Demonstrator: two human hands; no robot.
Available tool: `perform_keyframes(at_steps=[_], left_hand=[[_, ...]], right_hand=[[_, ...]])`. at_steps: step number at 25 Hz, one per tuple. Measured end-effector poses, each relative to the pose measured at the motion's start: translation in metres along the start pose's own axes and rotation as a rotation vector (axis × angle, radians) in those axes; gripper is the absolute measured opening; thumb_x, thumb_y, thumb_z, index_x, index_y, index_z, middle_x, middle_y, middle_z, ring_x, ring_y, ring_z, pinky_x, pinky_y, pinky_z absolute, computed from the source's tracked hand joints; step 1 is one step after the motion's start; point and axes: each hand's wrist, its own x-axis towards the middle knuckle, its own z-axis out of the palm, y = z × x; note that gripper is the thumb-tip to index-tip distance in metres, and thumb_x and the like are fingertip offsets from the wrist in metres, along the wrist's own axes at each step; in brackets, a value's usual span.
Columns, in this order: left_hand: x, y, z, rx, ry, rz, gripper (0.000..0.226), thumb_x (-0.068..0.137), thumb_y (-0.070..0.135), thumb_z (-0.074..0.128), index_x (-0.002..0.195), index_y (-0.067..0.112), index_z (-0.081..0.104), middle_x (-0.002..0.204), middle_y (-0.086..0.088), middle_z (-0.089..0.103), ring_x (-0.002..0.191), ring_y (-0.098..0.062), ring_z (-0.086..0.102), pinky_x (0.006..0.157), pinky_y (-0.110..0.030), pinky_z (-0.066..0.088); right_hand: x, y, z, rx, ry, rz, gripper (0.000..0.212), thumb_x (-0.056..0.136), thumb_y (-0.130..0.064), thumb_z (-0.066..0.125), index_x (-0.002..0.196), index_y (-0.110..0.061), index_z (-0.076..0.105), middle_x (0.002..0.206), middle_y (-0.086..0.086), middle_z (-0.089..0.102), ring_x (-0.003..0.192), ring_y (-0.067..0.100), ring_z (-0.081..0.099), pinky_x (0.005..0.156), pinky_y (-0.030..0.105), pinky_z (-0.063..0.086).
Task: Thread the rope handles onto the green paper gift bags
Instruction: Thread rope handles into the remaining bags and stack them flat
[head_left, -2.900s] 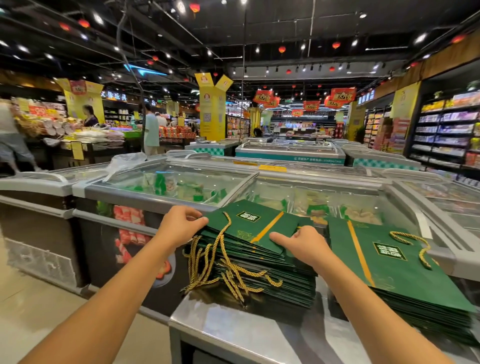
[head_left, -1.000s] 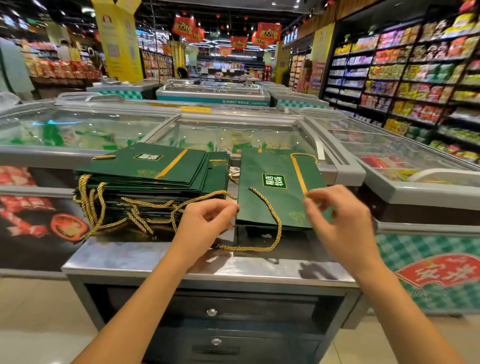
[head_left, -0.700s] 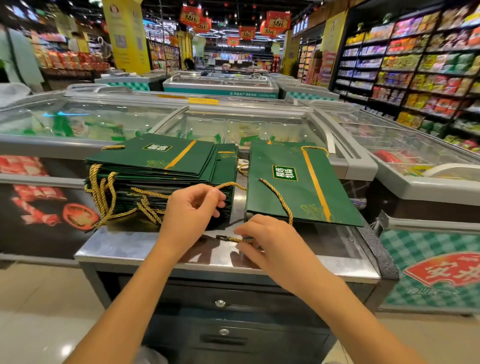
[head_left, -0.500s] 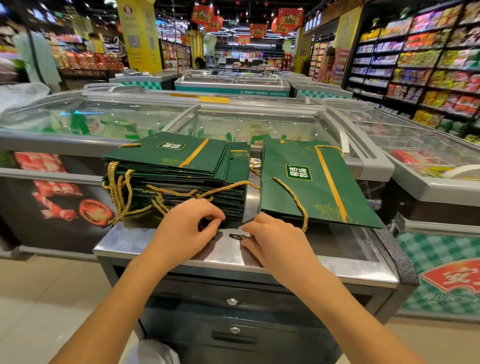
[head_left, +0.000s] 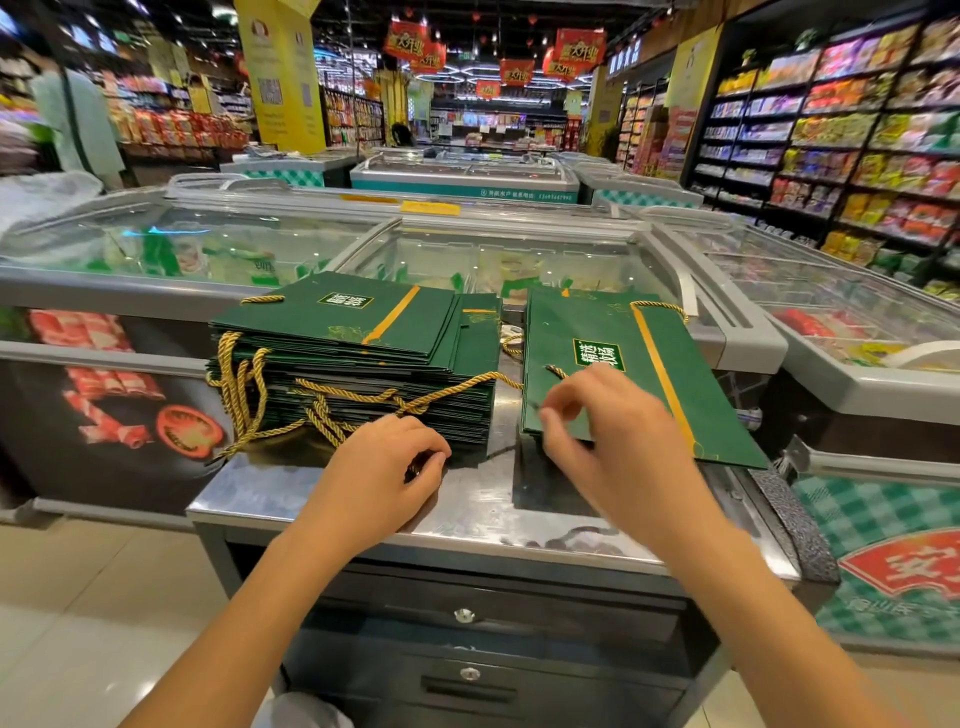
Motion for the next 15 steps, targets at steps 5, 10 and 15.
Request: perform_keyframes(at_steps=[5, 10, 15], left_hand=[[0.023, 0.035, -0.001, -0.125, 0.074, 0.029, 0.013, 0.095, 0.017, 0.062, 0.103, 0.020, 0.073, 0.089, 0.014, 0.066, 0.078, -0.003, 0.059, 0.072, -0.026, 0.052], [0.045, 0.065, 0.005, -0.283, 0.111, 0.024, 0.015, 0.096, 0.012, 0.060, 0.102, 0.016, 0.072, 0.091, 0.008, 0.068, 0.076, -0.006, 0.060, 0.069, -0.021, 0.049], [0.050, 0.072, 0.013, -0.324, 0.034, -0.126, 0.026, 0.098, 0.023, 0.059, 0.121, 0.014, 0.067, 0.099, 0.006, 0.067, 0.085, -0.008, 0.063, 0.080, -0.034, 0.056]], right_hand=[[0.032, 0.054, -0.020, 0.075, -0.134, 0.241, 0.009, 0.101, -0.022, 0.057, 0.099, -0.014, 0.060, 0.104, 0.008, 0.068, 0.095, 0.026, 0.063, 0.078, 0.034, 0.043], [0.009, 0.067, -0.010, 0.133, -0.292, 0.291, 0.013, 0.106, -0.026, 0.045, 0.096, -0.019, 0.047, 0.097, 0.009, 0.069, 0.061, 0.015, 0.054, 0.062, 0.041, 0.043], [-0.030, 0.056, -0.013, 0.098, -0.189, 0.192, 0.011, 0.104, -0.023, 0.047, 0.097, -0.016, 0.051, 0.080, -0.004, 0.057, 0.070, 0.016, 0.049, 0.066, 0.037, 0.033]])
